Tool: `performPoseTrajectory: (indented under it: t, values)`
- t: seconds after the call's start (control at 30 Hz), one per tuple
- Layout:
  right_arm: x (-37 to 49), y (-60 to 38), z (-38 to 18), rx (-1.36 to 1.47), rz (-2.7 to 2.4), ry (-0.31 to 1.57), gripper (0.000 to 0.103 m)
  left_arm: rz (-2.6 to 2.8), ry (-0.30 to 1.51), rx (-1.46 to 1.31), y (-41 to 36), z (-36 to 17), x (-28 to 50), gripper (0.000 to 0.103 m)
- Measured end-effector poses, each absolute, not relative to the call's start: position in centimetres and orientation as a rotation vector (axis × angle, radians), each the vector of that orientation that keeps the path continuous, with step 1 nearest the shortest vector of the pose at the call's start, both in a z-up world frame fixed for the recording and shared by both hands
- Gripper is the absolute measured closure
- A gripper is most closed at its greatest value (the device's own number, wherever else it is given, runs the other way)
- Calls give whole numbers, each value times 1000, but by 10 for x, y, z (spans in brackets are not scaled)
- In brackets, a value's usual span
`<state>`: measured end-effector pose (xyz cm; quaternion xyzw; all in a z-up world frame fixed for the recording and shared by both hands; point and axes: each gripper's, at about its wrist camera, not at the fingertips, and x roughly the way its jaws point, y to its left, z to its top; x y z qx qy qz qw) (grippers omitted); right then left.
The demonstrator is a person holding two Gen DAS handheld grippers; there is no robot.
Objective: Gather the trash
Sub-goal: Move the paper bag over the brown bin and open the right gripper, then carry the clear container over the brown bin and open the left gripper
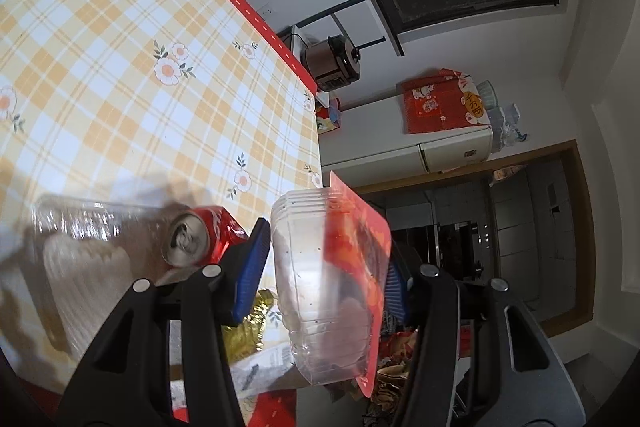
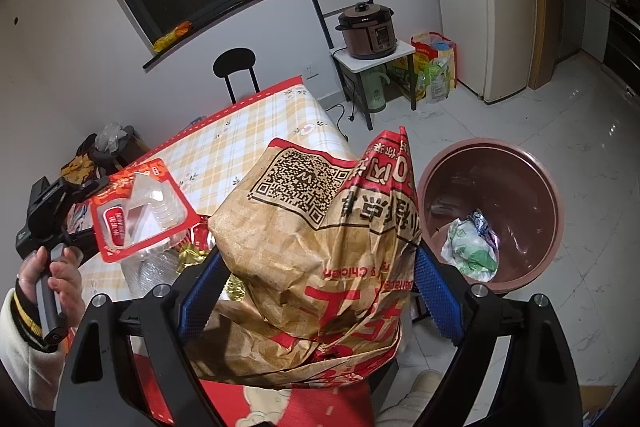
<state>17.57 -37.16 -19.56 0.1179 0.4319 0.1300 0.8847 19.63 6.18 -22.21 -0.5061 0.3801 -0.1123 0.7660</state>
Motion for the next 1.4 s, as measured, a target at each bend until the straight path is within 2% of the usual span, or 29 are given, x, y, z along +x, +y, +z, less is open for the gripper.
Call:
performPoseTrajectory:
  t: [0.4, 0.7, 1.1, 1.4]
  values:
    - [210, -470, -196, 222, 176, 875, 16, -223, 806, -1108, -11, -206, 185, 50]
    - [257, -543, -222, 198, 122, 907, 16, -225, 783, -1103, -72, -193, 187, 50]
    - [305, -549, -240, 155, 195, 926, 5, -174, 763, -1095, -110, -191, 185, 50]
    - [305, -543, -232, 142, 218, 896, 5, -189, 774, -1055, -121, -186, 191, 50]
